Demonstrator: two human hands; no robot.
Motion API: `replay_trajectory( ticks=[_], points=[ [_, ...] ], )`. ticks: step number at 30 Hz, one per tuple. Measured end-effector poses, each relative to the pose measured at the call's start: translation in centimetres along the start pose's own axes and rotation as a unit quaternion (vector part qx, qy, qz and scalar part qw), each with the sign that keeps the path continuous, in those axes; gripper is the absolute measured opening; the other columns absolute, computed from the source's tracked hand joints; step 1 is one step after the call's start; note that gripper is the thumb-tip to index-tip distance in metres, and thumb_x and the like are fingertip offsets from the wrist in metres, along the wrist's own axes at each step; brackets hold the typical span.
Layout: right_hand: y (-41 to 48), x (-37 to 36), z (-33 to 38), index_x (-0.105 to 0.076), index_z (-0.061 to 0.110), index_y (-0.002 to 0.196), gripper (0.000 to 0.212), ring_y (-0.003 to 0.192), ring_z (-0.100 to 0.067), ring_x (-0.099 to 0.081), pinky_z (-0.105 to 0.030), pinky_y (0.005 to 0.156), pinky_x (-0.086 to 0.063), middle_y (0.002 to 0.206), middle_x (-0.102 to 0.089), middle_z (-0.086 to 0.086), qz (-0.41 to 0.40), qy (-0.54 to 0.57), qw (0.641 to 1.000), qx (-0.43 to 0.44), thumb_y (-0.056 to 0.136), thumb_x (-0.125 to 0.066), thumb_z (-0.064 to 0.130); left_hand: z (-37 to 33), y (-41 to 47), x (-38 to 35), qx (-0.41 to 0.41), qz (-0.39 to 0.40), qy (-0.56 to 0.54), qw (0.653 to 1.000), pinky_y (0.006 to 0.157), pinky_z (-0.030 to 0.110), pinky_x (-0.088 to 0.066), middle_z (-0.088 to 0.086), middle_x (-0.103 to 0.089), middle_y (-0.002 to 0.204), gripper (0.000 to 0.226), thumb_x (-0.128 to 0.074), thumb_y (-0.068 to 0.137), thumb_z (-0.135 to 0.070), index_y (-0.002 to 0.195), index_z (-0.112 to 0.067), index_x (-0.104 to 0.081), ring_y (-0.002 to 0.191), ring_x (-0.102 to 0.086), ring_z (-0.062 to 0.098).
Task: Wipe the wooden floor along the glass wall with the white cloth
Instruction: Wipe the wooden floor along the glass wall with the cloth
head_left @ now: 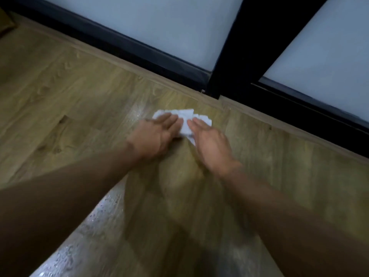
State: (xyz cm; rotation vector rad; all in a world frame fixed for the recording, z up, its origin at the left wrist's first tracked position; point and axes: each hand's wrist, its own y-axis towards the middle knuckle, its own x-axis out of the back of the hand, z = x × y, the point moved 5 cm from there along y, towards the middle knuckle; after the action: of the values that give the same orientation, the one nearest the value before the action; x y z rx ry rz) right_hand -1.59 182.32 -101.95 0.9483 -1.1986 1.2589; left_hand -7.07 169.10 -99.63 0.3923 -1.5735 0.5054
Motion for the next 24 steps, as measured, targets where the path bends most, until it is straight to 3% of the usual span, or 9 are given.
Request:
replay_trajectory(
  ticks=[2,5,8,11,14,17,20,22,24],
  points=[
    [3.6,1.3,-0.8,-0.036,0.021,0.145,0.046,0.140,-0.019,-0.033,-0.035,0.112,-0.031,0.154,-0.033,0.001,0.020,0.075,0.997,-0.010,0.099,-0.039,0.016,1.6,3.3,0.7,0.078,0.018,-0.009,0.997,0.104,0.043,-0.039,0.009,-0.030,0.154,0.053,-0.040,0.099,-0.030,0.149,-0.017,-0.028,0.140,-0.031,0.026],
    [5.8,2.4,-1.6,-0.039,0.017,0.144,0.045,0.141,-0.022,-0.031,-0.032,0.114,-0.025,0.153,-0.035,-0.003,0.042,0.109,0.993,-0.009,0.099,-0.037,0.011,1.2,6.0,1.5,0.137,0.035,-0.001,0.990,0.104,0.041,-0.035,0.011,-0.039,0.147,0.046,-0.040,0.100,-0.023,0.144,-0.014,-0.035,0.133,-0.038,0.030],
    [1.1,1.4,-1.9,-0.043,0.019,0.141,0.042,0.138,-0.020,-0.036,-0.030,0.114,-0.028,0.151,-0.038,-0.002,0.026,0.124,0.992,-0.017,0.100,-0.043,0.021,-1.3,3.8,1.0,0.085,0.053,0.054,0.994,0.103,0.042,-0.039,0.008,-0.027,0.155,0.052,-0.032,0.101,-0.024,0.150,-0.014,-0.020,0.139,-0.031,0.028],
    [-7.8,-0.2,-2.9,-0.038,0.021,0.144,0.049,0.137,-0.021,-0.038,-0.038,0.112,-0.035,0.153,-0.035,-0.003,0.021,0.067,0.997,-0.036,0.098,-0.043,0.035,-6.7,0.0,-0.5,-0.009,0.055,0.016,0.998,0.106,0.041,-0.036,0.009,-0.016,0.159,0.054,-0.025,0.101,-0.023,0.152,-0.012,-0.009,0.145,-0.020,0.027],
    [-11.9,-0.6,-4.9,-0.038,0.017,0.144,0.051,0.135,-0.021,-0.042,-0.041,0.108,-0.039,0.152,-0.036,-0.005,0.022,0.065,0.997,-0.040,0.096,-0.049,0.028,-10.6,-1.3,-1.0,-0.073,0.049,0.021,0.996,0.103,0.041,-0.038,0.009,-0.014,0.159,0.053,-0.020,0.102,-0.020,0.152,-0.010,-0.008,0.146,-0.015,0.026],
    [-6.9,0.1,-7.8,-0.032,0.023,0.147,0.050,0.141,-0.017,-0.031,-0.039,0.114,-0.031,0.156,-0.029,0.000,0.033,0.061,0.996,-0.064,0.099,-0.046,0.023,-8.5,3.5,0.7,-0.032,0.054,0.035,0.997,0.105,0.042,-0.037,0.008,-0.020,0.158,0.049,-0.025,0.104,-0.020,0.151,-0.015,-0.017,0.144,-0.022,0.025],
    [-0.9,2.2,-9.5,-0.035,0.018,0.146,0.047,0.142,-0.022,-0.029,-0.040,0.117,-0.026,0.155,-0.030,-0.002,0.041,0.085,0.994,-0.060,0.099,-0.039,0.011,-7.0,8.0,2.8,0.047,0.084,-0.034,0.995,0.106,0.039,-0.035,0.013,-0.040,0.147,0.040,-0.034,0.103,-0.024,0.142,-0.016,-0.037,0.132,-0.041,0.030],
    [-0.7,2.5,-9.8,-0.035,0.017,0.146,0.049,0.144,-0.022,-0.027,-0.038,0.118,-0.023,0.155,-0.029,-0.003,0.035,0.088,0.994,-0.057,0.099,-0.040,0.008,-7.9,8.8,3.2,0.045,0.082,-0.035,0.995,0.107,0.036,-0.030,0.013,-0.039,0.147,0.042,-0.034,0.103,-0.022,0.144,-0.013,-0.034,0.135,-0.038,0.029],
    [-4.0,1.3,-9.2,-0.032,0.020,0.147,0.049,0.144,-0.018,-0.025,-0.036,0.119,-0.022,0.156,-0.028,-0.001,0.008,0.091,0.994,-0.068,0.100,-0.044,0.017,-8.8,6.8,2.4,0.004,0.064,0.017,0.998,0.107,0.038,-0.032,0.012,-0.031,0.152,0.047,-0.029,0.103,-0.021,0.148,-0.010,-0.025,0.140,-0.030,0.028]
  ],
)
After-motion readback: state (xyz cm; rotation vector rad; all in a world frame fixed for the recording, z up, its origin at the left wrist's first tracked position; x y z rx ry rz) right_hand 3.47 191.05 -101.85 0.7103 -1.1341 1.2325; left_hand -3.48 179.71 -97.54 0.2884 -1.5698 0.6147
